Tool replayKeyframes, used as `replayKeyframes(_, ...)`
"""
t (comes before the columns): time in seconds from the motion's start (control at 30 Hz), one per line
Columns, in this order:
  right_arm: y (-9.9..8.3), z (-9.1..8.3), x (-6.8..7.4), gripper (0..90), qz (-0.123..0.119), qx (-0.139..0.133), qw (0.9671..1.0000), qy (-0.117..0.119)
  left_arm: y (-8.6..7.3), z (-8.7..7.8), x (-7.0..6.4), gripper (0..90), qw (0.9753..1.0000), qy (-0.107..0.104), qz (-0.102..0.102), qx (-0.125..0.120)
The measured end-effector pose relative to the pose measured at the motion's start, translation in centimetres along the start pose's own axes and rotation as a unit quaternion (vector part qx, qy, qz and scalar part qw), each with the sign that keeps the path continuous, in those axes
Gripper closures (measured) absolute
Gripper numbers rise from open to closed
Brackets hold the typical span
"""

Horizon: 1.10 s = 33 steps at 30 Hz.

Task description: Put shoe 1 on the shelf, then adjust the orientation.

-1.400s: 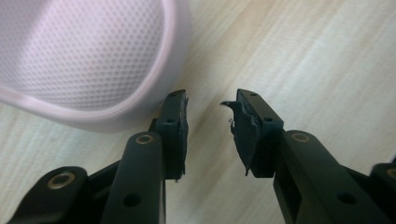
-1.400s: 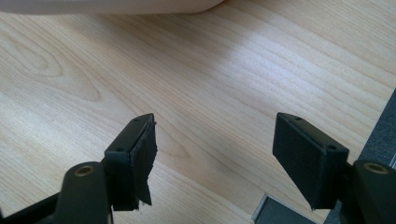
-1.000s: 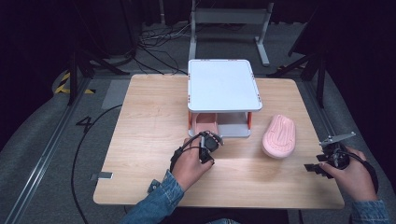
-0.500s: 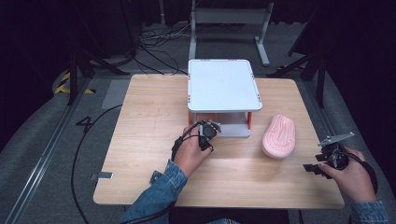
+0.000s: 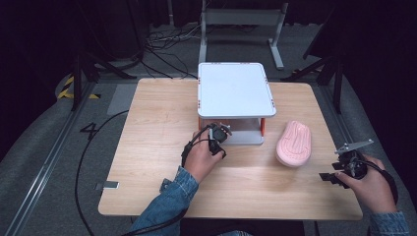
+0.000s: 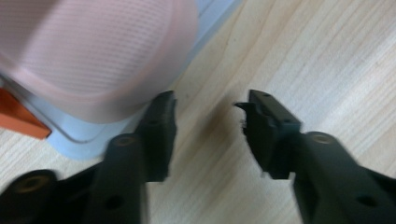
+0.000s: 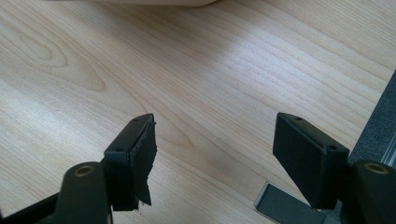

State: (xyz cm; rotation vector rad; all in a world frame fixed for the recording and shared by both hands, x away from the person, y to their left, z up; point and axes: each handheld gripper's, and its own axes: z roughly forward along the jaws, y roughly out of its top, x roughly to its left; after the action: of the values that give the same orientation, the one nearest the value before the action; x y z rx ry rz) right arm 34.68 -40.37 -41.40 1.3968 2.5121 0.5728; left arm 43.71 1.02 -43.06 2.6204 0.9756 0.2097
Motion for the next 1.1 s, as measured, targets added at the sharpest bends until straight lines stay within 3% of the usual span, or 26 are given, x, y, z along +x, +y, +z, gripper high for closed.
replayKeyframes(0.1, 0.1, -0.1, 0.0, 31.0, -0.001, -0.005, 1.0, 0.002, -0.5, -1.3, -0.2, 38.5, 0.9999, 0.0, -0.002, -0.017)
replayKeyframes(0.33, 0.5, -0.5, 0.1, 30.9, -0.005, -0.014, 0.9998, 0.009, -2.3, -5.8, -0.3, 33.6, 0.9987, -0.011, -0.007, -0.049)
replayKeyframes(0.57, 1.3, -1.2, 0.4, 30.1, -0.012, -0.035, 0.9992, 0.017, -4.8, -9.0, 1.2, 30.0, 0.9974, -0.006, -0.027, -0.067)
replayKeyframes(0.8, 2.5, -1.6, 0.5, 29.3, -0.019, -0.058, 0.9978, 0.025, -7.3, -9.3, 3.1, 27.3, 0.9966, -0.002, -0.063, -0.052)
replayKeyframes(0.9, 3.4, -1.8, 0.6, 24.9, -0.034, -0.074, 0.9963, 0.025, -8.7, -9.4, 4.3, 26.2, 0.9959, 0.006, -0.08, -0.043)
replayKeyframes(1.0, 4.1, -2.2, 0.7, 26.3, -0.05, -0.072, 0.9958, 0.023, -10.0, -9.0, 5.3, 23.7, 0.9956, 0.007, -0.086, -0.035)
replayKeyframes(1.1, 4.8, -2.5, 0.5, 33.9, -0.041, -0.08, 0.9956, 0.028, -10.6, -9.0, 5.7, 21.8, 0.9953, 0.016, -0.091, -0.029)
